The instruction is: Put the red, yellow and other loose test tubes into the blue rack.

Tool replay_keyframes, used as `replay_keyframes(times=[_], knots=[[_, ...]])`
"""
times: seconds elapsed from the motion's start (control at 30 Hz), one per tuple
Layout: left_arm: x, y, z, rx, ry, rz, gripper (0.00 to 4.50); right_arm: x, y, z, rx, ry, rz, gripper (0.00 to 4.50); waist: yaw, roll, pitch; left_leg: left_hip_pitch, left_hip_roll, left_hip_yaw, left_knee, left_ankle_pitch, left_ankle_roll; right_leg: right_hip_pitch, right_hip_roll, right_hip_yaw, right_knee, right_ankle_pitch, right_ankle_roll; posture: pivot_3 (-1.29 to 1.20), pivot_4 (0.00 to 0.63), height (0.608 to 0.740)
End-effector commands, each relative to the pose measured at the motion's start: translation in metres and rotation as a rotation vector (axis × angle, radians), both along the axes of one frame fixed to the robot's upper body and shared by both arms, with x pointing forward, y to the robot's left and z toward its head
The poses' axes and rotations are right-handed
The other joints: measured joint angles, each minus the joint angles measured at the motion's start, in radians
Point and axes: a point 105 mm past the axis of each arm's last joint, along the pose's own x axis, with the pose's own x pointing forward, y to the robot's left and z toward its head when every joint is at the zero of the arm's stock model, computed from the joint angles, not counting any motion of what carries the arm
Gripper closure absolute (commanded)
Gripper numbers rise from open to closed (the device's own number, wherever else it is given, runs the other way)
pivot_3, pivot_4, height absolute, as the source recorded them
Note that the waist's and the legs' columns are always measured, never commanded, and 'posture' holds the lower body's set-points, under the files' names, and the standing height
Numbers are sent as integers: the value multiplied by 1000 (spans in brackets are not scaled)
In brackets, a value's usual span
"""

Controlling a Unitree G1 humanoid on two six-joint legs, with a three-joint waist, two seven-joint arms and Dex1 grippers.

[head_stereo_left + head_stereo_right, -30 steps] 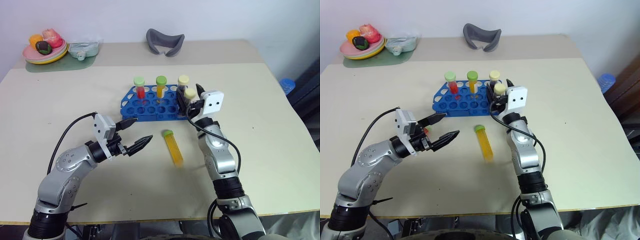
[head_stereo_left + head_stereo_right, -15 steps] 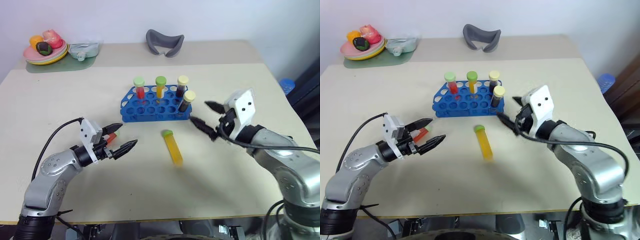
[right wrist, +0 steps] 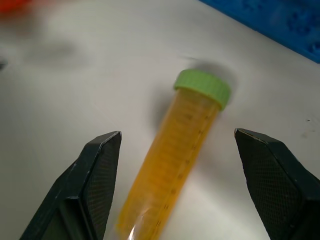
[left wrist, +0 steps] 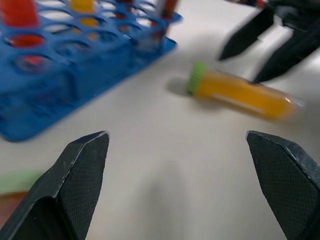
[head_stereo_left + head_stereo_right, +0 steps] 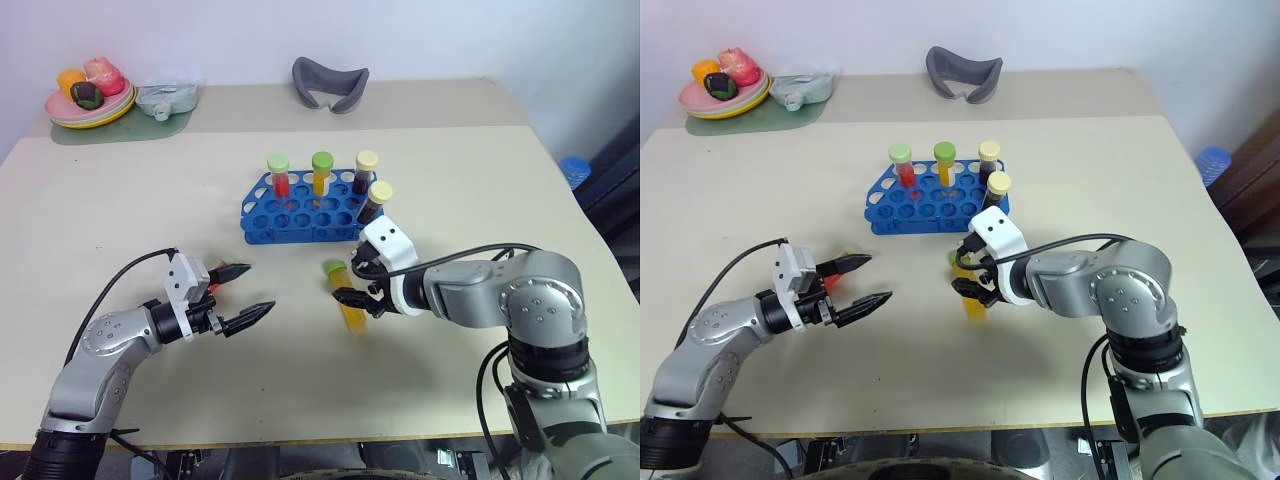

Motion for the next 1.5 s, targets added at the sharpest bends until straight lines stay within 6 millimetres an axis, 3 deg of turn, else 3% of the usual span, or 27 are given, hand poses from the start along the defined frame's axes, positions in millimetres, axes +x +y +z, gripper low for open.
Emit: replay_keyframes(times=[0.03,0.23,0.63,0.73,0.8,1.1,1.23,1.37,1.5], knots=[[-5,-1,9,8,-48,-10,0,5,4,1,-24,17,-30,841,0,0,0,0,0,0,0,0,0,0,0,0,0,0,0,0,150,740],[-12,0,3,-3,-35,-11,0,12,11,-6,-49,80,-96,841,0,0,0,0,0,0,0,0,0,0,0,0,0,0,0,0,150,740],[-16,-5,2,-21,-24,-48,0,11,2,-10,-126,151,-232,841,0,0,0,-1,0,0,0,0,0,0,0,0,-1,0,0,0,150,740],[-16,-7,3,-20,-23,-58,0,10,2,-9,-133,152,-241,2025,0,0,0,0,0,0,0,0,0,0,0,0,-1,0,0,0,150,740],[-15,-8,4,-19,-26,-60,0,11,3,-8,-137,145,-240,3088,0,0,0,0,0,0,0,0,0,0,0,0,-1,0,0,0,150,740],[-20,-19,6,28,-34,-121,0,12,4,-1,-143,116,-225,3088,1,0,0,0,0,0,0,0,0,0,0,0,-1,0,0,0,150,740],[-18,-18,9,19,-40,-100,0,14,12,17,-118,24,-157,3088,1,1,0,-1,0,0,0,0,0,-1,0,0,-1,0,0,0,150,740],[-13,-3,11,25,-39,-25,0,22,30,81,89,-306,-49,3088,2,1,0,-3,0,0,-1,0,0,-4,1,0,0,0,0,0,150,740],[-9,5,15,4,-52,28,0,26,38,112,236,-591,-2,3088,4,1,0,-3,1,0,-2,0,0,-4,1,0,-2,0,0,0,150,740]])
